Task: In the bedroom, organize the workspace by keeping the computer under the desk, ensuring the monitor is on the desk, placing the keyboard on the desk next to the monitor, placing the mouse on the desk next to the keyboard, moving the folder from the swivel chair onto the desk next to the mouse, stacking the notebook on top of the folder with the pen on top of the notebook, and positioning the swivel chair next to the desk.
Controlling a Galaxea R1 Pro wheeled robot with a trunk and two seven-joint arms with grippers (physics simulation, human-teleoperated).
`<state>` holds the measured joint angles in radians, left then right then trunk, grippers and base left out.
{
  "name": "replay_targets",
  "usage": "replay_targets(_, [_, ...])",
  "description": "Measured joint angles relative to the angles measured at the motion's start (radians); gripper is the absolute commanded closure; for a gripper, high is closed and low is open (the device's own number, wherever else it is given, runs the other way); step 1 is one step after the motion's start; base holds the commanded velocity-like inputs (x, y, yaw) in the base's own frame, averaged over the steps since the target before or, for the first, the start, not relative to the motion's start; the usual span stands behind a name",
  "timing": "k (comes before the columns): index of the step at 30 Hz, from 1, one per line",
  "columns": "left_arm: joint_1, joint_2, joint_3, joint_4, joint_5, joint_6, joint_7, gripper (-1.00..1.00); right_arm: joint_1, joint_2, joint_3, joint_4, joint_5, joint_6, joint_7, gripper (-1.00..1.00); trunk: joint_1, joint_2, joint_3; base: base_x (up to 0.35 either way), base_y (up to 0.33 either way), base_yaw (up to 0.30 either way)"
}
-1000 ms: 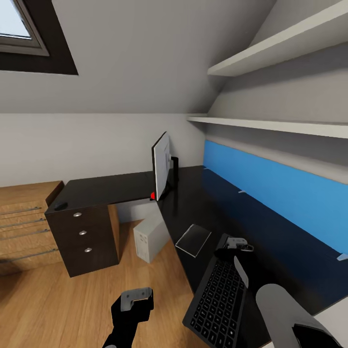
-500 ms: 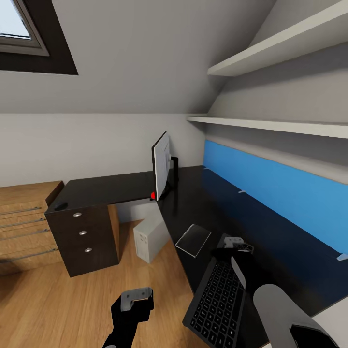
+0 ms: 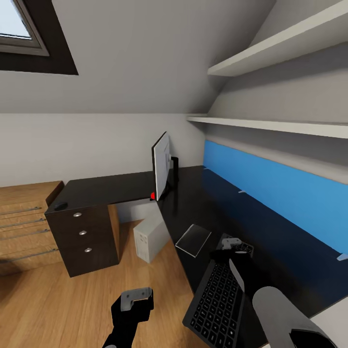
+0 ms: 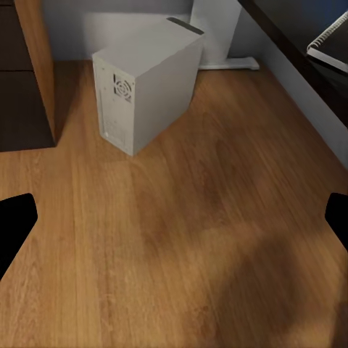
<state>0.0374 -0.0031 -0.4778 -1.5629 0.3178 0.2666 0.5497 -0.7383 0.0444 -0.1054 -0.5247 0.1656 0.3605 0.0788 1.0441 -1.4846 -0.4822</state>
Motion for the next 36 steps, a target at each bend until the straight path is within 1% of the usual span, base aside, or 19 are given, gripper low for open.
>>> replay_targets(4, [0.000, 0.000, 0.000, 0.000, 0.000, 0.000, 0.000, -1.00, 0.000, 0.000, 0.000, 0.000, 0.006, 0.001, -0.001, -1.00, 0.000, 0.000, 0.000, 0.000, 0.000, 0.074])
replay_targets(13, [0.000, -0.002, -0.005, -0.004, 0.000, 0.000, 0.000, -1.00, 0.000, 0.000, 0.000, -0.002, 0.001, 0.004, -0.001, -1.00, 0.000, 0.000, 0.000, 0.000, 0.000, 0.053])
replay_targets(20, [0.000, -0.002, -0.010, -0.005, 0.000, 0.000, 0.000, -1.00, 0.000, 0.000, -0.001, -0.032, -0.003, 0.006, 0.000, -1.00, 0.027, -0.049, -0.022, 0.000, 0.000, 0.001])
replay_targets(27, [0.000, -0.002, -0.011, -0.005, 0.000, 0.000, 0.000, -1.00, 0.000, -0.001, 0.000, -0.033, -0.009, 0.008, 0.000, -1.00, 0.027, -0.049, -0.022, 0.000, 0.000, 0.000])
replay_targets(36, [0.000, -0.002, -0.011, -0.005, 0.000, 0.000, 0.000, -1.00, 0.000, -0.001, 0.000, -0.038, -0.006, 0.020, -0.001, -1.00, 0.027, -0.049, -0.022, 0.000, 0.000, 0.000])
